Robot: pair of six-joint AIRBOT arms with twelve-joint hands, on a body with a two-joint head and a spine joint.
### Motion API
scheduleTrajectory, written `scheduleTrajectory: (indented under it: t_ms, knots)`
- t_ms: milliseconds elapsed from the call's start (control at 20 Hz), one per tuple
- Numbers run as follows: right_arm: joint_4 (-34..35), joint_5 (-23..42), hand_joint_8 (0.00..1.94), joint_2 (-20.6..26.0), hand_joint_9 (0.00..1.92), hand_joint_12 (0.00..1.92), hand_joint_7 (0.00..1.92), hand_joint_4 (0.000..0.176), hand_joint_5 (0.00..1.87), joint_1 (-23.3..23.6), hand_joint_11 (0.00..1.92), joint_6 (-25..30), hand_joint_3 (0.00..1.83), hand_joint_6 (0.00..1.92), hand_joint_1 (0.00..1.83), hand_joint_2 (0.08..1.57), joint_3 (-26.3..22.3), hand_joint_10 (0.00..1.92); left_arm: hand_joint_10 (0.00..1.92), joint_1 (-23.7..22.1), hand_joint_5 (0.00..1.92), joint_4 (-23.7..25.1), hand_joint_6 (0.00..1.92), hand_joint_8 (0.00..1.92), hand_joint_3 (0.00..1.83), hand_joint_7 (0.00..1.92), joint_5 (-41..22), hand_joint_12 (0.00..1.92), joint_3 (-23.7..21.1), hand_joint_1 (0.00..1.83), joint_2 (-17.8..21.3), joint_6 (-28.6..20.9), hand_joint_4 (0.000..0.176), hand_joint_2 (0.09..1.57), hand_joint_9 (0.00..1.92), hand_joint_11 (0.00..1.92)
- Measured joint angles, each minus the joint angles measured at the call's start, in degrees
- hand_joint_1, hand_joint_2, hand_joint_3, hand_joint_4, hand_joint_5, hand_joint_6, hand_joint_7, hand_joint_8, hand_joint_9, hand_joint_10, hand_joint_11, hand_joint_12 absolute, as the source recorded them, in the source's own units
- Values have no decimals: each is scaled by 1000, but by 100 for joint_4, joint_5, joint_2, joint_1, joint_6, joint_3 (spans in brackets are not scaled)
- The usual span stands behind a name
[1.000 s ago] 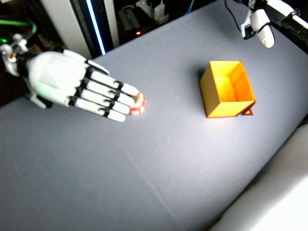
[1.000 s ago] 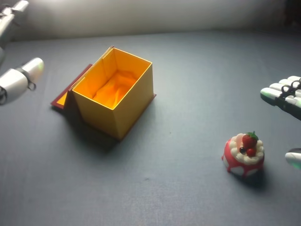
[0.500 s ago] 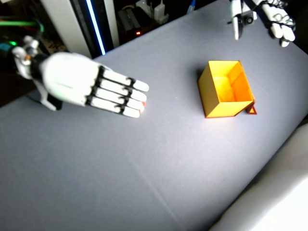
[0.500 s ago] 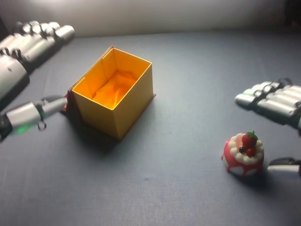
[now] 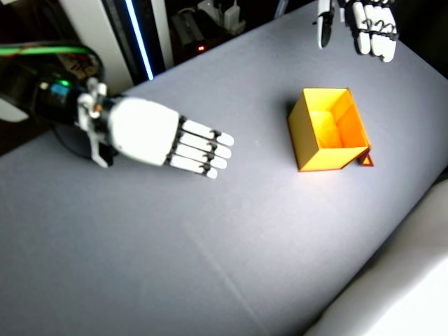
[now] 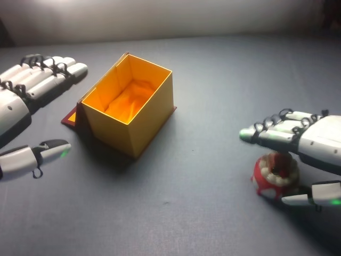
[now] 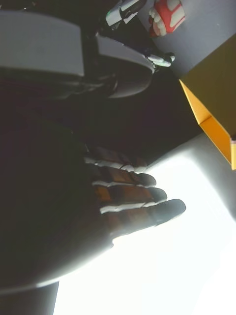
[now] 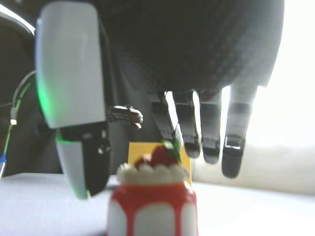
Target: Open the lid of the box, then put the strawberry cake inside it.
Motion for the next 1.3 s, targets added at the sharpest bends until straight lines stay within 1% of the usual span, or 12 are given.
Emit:
scheduleTrajectory:
  t_ms: [100, 200, 350, 550, 700, 900, 950, 1000, 1050, 1100, 1250, 1300]
  knots:
    - [-160, -111, 1713, -33, 1266, 1910, 1078, 0, 829, 144, 1325, 98, 3, 1205, 1143, 1191, 103, 1859, 0, 11, 0, -15, 0, 0, 1, 0, -52, 616, -9, 593, 2, 2, 0, 1373, 0, 0]
    - [-291, -214, 1516, -31, 1132, 1921, 805, 0, 732, 240, 1202, 225, 12, 1343, 1188, 1236, 168, 1912, 0, 17, 0, 13, 0, 0, 3, 0, -63, 633, -61, 588, 50, 2, 0, 1383, 0, 0]
    - [-636, -302, 1190, -24, 948, 1646, 918, 0, 788, 531, 860, 367, 0, 1022, 1347, 1167, 177, 1415, 0, 138, 0, 13, 0, 0, 0, 0, -170, 658, -125, 613, 133, 0, 0, 1378, 0, 0]
    - [-789, -33, 1667, 42, 851, 1915, 750, 0, 668, 885, 876, 479, 5, 1177, 1200, 1272, 177, 1814, 0, 428, 0, -66, 0, 0, 0, 0, -177, 395, -199, 612, 144, 4, 9, 1369, 0, 0]
    - [-1113, 11, 1369, 37, 858, 1814, 901, 0, 727, 1349, 757, 494, 0, 1206, 1225, 1215, 229, 1454, 0, 632, 0, -133, 0, 0, 0, 0, -264, 288, -282, 779, 144, -2, 0, 1339, 0, 0]
    - [-1189, -9, 1594, -249, 616, 1920, 700, 0, 724, 1812, 595, 494, 4, 1265, 1154, 1267, 529, 1601, 0, 931, 0, -393, 0, 0, 1, 0, -415, 315, -339, 703, 153, -7, 5, 1356, 0, 0]
    - [-1285, -28, 1582, -343, 585, 1921, 704, 0, 712, 1937, 468, 496, 1, 1273, 1153, 1271, 592, 1516, 0, 997, 0, -417, 0, 0, 0, 0, -446, 526, -358, 723, 151, -24, 0, 1346, 0, 0]
    - [-1305, -55, 1772, -415, 936, 1921, 806, 0, 778, 2028, 997, 494, 0, 1256, 1126, 1227, 640, 1840, 0, 1043, 3, -374, 1, 0, 0, 0, -481, 695, -358, 713, 151, -28, 0, 1345, 0, 0]
    - [-1329, -46, 1506, -529, 894, 1921, 761, 0, 738, 2208, 1000, 494, 0, 1313, 1188, 1238, 732, 1905, 0, 1132, 13, -391, 2, 0, 0, 0, -570, 801, -404, 703, 149, -57, 0, 1345, 0, 0]
    - [-1335, -33, 1747, -601, 463, 1921, 529, 0, 782, 2330, 804, 498, 5, 1199, 1170, 1290, 791, 1918, 0, 1198, 20, -393, 5, 0, 0, 0, -643, 821, -404, 704, 131, -96, 4, 1345, 0, 0]
    - [-1427, -59, 1655, -848, 608, 1921, 657, 0, 862, 2643, 690, 496, 0, 1022, 1204, 1242, 1036, 1699, 0, 1283, 33, -481, 5, 0, 3, 0, -647, 776, -404, 704, 127, -133, 0, 1345, 0, 0]
    - [-1440, -79, 1528, -929, 531, 1921, 702, 0, 841, 2706, 425, 496, 0, 1131, 1170, 1233, 1113, 1535, 0, 1283, 31, -498, 3, 0, 1, 0, -647, 839, -402, 691, 127, -133, 0, 1346, 0, 0]
